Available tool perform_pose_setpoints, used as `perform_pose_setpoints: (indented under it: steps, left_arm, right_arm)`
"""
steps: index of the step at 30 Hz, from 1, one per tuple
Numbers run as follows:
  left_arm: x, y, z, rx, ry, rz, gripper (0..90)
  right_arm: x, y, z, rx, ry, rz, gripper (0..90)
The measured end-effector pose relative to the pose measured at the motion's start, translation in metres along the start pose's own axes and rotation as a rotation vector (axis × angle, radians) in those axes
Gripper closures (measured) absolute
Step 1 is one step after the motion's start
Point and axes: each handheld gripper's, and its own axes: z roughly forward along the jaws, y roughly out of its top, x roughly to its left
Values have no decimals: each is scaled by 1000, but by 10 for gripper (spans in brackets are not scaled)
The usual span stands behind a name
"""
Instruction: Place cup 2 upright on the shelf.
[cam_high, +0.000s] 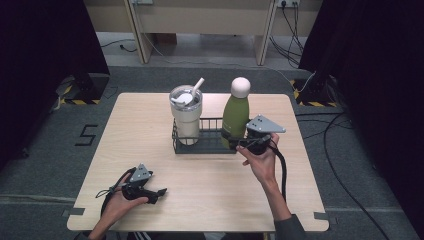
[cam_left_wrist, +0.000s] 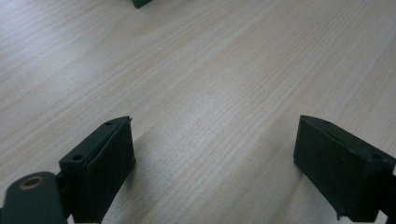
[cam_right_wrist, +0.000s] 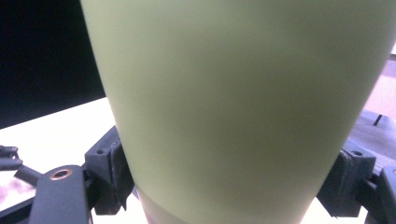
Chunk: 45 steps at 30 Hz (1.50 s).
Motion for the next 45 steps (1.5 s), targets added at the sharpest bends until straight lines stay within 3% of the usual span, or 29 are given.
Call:
perform_pose_setpoints:
  steps: [28, 32, 45]
  left_arm:
    - [0, 0, 0, -1, 1, 0, 117]
    - [0, 0, 0, 0, -1, 1, 116]
    - [0, 0, 0, 0, 0, 0, 117]
  right_arm:
    - [-17, 10, 50, 11, -45, 33, 209]
    - [-20, 7, 55, 10, -45, 58, 209]
    - [-27, -4, 70, 23, -61, 72, 209]
